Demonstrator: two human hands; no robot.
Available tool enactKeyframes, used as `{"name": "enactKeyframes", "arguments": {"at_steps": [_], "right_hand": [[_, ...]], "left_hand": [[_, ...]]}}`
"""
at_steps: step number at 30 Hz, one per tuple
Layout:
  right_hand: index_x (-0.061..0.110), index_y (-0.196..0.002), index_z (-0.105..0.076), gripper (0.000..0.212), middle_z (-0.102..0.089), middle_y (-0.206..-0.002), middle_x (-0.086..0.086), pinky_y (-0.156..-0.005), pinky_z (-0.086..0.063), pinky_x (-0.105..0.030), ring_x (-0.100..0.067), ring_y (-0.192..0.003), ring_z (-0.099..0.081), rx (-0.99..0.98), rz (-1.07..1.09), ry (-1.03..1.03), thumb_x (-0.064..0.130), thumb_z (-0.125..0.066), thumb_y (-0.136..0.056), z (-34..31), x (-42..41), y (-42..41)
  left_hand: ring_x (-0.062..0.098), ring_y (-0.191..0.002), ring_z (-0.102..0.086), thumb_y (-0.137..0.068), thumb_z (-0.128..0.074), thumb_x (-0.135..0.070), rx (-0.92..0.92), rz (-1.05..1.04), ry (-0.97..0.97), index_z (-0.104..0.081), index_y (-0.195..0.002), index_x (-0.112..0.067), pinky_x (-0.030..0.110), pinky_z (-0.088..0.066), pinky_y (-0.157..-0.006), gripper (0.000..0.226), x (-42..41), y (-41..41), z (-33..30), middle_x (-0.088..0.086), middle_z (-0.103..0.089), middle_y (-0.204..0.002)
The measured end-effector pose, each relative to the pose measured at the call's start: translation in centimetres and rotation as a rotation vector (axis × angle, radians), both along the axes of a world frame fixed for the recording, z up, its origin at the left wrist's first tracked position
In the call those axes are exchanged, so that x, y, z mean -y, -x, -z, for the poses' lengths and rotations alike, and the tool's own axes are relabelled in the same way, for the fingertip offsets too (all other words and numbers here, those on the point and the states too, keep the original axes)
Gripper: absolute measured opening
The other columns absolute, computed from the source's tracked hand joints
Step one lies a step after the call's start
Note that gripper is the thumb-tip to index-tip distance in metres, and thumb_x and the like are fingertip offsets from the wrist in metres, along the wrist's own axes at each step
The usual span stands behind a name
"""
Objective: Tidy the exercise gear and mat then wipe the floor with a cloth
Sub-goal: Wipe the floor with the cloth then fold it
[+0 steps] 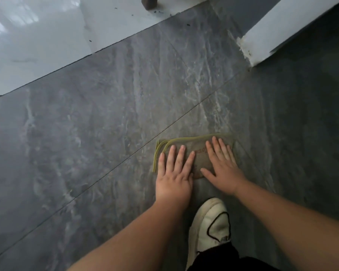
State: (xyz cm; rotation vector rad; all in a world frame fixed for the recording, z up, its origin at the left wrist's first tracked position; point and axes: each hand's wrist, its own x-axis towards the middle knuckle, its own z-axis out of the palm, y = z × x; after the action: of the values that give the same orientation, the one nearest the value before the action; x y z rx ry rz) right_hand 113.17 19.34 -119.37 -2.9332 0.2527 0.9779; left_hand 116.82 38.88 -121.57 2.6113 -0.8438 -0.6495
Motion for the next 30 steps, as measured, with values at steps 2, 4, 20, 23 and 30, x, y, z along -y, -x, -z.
{"name": "enactKeyframes", "arguments": {"at_steps": [2,4,20,23,30], "right_hand": [[0.025,-0.148,0.029,0.089,0.036,-0.157,0.0,-0.121,0.015,-0.041,-0.016,-0.145,0.033,0.006,-0.039,0.018,0.069,-0.017,-0.086,0.2,-0.1,-1.2],[0.025,-0.151,0.024,0.09,0.033,-0.159,-0.001,-0.121,0.014,-0.041,-0.016,-0.146,0.031,0.019,-0.072,0.013,0.069,-0.02,-0.087,0.4,-0.4,-3.1],[0.033,-0.152,0.022,0.089,0.031,-0.16,0.005,-0.119,0.019,-0.038,-0.013,-0.146,0.03,0.194,-0.344,-0.034,0.073,-0.008,-0.079,1.6,-12.0,-28.7],[0.032,-0.153,0.021,0.09,0.031,-0.161,0.006,-0.119,0.018,-0.038,-0.013,-0.147,0.029,0.205,-0.35,-0.034,0.074,-0.008,-0.079,1.8,-13.7,-32.0],[0.033,-0.153,0.02,0.083,0.028,-0.162,0.005,-0.12,0.016,-0.04,-0.015,-0.148,0.026,0.2,-0.303,-0.03,0.068,-0.026,-0.093,2.1,-15.7,-36.1]], "left_hand": [[0.027,-0.15,0.018,-0.101,-0.028,-0.044,0.009,-0.054,0.015,0.0,-0.158,-0.031,0.052,0.017,-0.118,0.064,0.0,-0.1,0.4,0.0,0.01,-0.164],[0.028,-0.153,0.006,-0.098,-0.035,-0.045,0.008,-0.113,0.027,-0.01,-0.158,-0.031,0.052,0.012,-0.12,0.067,-0.5,-0.9,0.7,0.002,-0.003,-0.166],[0.028,-0.152,0.015,-0.096,-0.025,-0.056,0.125,-0.395,-0.106,0.004,-0.156,-0.039,0.053,0.013,-0.119,0.069,-11.7,-21.3,0.8,0.0,0.008,-0.166],[0.026,-0.15,0.022,-0.097,-0.02,-0.057,0.125,-0.413,-0.135,0.01,-0.155,-0.041,0.052,0.016,-0.118,0.067,-13.1,-24.6,0.6,-0.002,0.015,-0.165],[0.024,-0.15,0.023,-0.097,-0.021,-0.057,0.115,-0.393,-0.167,0.01,-0.154,-0.043,0.053,0.014,-0.118,0.067,-15.0,-29.5,0.5,-0.004,0.016,-0.165]]}}
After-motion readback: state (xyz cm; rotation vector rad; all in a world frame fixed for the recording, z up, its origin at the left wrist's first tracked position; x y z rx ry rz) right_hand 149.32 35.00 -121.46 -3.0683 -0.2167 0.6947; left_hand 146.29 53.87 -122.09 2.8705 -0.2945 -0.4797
